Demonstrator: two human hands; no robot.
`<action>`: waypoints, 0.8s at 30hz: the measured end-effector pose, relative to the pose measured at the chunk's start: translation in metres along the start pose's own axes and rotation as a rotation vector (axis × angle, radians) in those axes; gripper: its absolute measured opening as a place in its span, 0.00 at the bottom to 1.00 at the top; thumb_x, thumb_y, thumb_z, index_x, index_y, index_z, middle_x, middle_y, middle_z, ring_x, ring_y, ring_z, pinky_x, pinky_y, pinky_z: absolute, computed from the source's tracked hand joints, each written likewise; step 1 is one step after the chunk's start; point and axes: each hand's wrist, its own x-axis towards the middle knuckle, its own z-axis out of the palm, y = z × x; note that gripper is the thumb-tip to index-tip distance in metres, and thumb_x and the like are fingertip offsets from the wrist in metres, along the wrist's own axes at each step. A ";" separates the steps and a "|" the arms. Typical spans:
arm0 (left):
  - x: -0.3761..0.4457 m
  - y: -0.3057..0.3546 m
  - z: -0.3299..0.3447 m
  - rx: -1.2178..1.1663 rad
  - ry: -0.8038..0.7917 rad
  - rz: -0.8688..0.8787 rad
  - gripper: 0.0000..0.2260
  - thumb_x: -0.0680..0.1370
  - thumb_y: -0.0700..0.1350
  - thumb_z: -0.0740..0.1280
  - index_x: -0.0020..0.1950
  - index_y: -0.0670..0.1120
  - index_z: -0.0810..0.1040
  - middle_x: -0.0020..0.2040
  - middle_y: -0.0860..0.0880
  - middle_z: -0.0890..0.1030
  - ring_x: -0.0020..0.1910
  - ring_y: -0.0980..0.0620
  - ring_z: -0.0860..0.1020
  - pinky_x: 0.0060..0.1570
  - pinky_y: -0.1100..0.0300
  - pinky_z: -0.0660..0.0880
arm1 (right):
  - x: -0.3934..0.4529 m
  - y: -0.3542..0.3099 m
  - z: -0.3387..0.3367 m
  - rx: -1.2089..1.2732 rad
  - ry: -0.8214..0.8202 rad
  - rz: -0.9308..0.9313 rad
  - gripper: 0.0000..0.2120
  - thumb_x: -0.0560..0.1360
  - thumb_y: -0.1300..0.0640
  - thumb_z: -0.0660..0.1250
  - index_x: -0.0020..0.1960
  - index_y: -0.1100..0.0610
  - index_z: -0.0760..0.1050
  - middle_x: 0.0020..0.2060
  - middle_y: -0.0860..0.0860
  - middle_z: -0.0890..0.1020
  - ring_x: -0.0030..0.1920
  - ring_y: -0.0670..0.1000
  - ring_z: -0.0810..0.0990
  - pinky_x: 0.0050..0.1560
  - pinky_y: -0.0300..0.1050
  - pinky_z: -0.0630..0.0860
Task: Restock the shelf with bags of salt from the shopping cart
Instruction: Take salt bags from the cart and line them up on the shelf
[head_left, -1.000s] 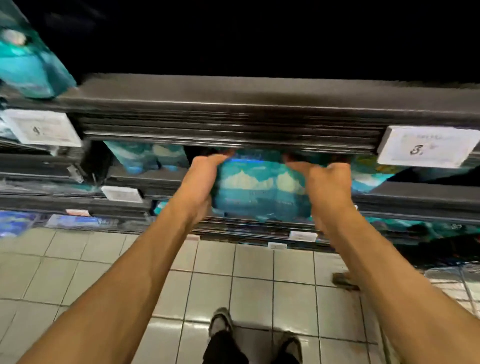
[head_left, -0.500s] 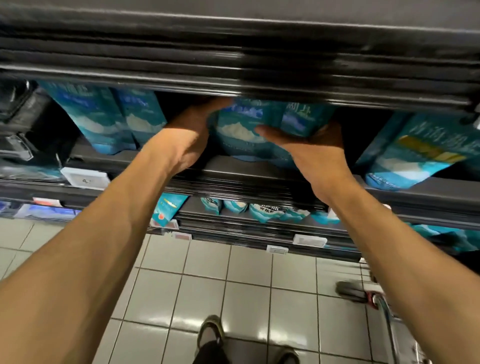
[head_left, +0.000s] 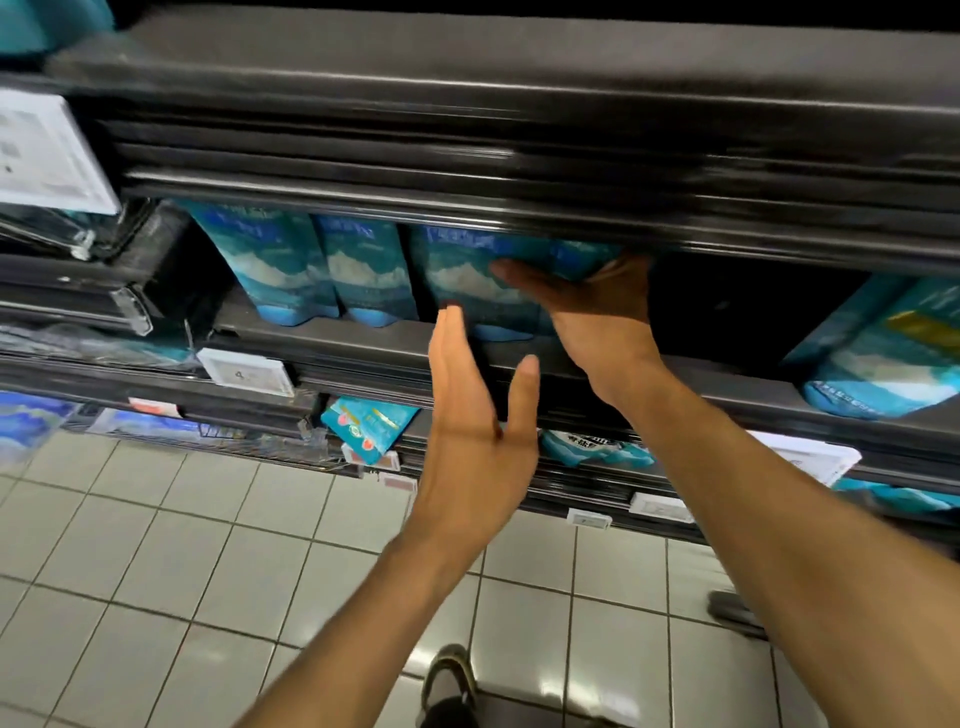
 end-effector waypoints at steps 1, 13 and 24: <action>-0.005 -0.004 -0.005 -0.020 -0.009 -0.020 0.30 0.80 0.59 0.56 0.79 0.50 0.53 0.79 0.55 0.56 0.76 0.64 0.54 0.74 0.66 0.55 | 0.001 0.000 0.006 -0.002 -0.012 -0.003 0.24 0.63 0.66 0.81 0.57 0.59 0.77 0.58 0.56 0.81 0.61 0.55 0.79 0.63 0.56 0.77; -0.013 -0.020 -0.036 -0.066 0.074 -0.096 0.19 0.80 0.56 0.54 0.71 0.54 0.63 0.69 0.55 0.70 0.68 0.62 0.68 0.63 0.71 0.66 | 0.007 0.015 0.017 -0.127 -0.125 -0.096 0.23 0.64 0.59 0.81 0.51 0.44 0.72 0.51 0.39 0.78 0.54 0.33 0.78 0.61 0.40 0.77; -0.004 -0.016 -0.036 -0.090 0.115 -0.071 0.18 0.81 0.51 0.55 0.69 0.46 0.68 0.65 0.51 0.73 0.64 0.58 0.71 0.62 0.69 0.67 | 0.011 0.016 -0.021 -0.506 -0.260 -0.001 0.34 0.73 0.37 0.66 0.74 0.52 0.66 0.69 0.50 0.73 0.68 0.52 0.73 0.70 0.52 0.70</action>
